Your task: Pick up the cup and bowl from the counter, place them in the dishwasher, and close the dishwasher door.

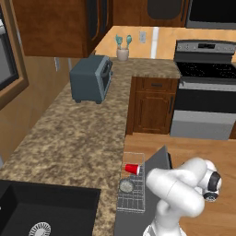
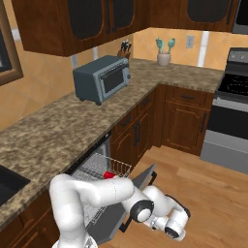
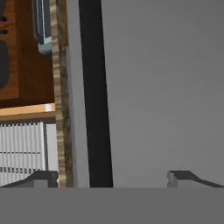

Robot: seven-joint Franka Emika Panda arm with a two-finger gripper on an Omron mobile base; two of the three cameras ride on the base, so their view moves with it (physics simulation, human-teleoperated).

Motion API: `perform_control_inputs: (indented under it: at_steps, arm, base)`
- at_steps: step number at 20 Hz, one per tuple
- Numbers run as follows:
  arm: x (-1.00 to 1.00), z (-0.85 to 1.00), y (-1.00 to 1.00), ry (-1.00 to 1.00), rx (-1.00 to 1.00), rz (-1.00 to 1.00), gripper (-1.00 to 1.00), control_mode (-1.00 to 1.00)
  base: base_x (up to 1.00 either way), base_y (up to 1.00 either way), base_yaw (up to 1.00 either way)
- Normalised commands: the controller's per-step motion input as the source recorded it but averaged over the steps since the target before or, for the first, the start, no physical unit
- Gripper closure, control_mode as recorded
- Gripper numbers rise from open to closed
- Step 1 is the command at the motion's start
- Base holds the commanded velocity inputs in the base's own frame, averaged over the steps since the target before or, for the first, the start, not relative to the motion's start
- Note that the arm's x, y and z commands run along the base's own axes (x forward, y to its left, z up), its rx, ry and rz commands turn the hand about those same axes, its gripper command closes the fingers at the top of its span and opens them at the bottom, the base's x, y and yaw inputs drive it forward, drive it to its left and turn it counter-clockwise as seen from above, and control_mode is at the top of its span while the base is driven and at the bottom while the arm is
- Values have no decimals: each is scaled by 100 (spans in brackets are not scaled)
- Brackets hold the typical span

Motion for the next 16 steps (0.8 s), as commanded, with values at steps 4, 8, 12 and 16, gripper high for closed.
perform_control_inputs:
  at_steps: [4,8,12,16]
  arm:
    - [0,-27,85,-16,0,0,-100,-100]
    - [-9,12,64,-19,2,0,-100,-100]
    - [-32,49,88,-11,0,-1,-100,-100]
    - [-39,59,100,-2,0,-8,-100,-100]
  base:
    - [0,0,0]
    - [0,0,0]
    - [0,0,0]
    - [0,0,0]
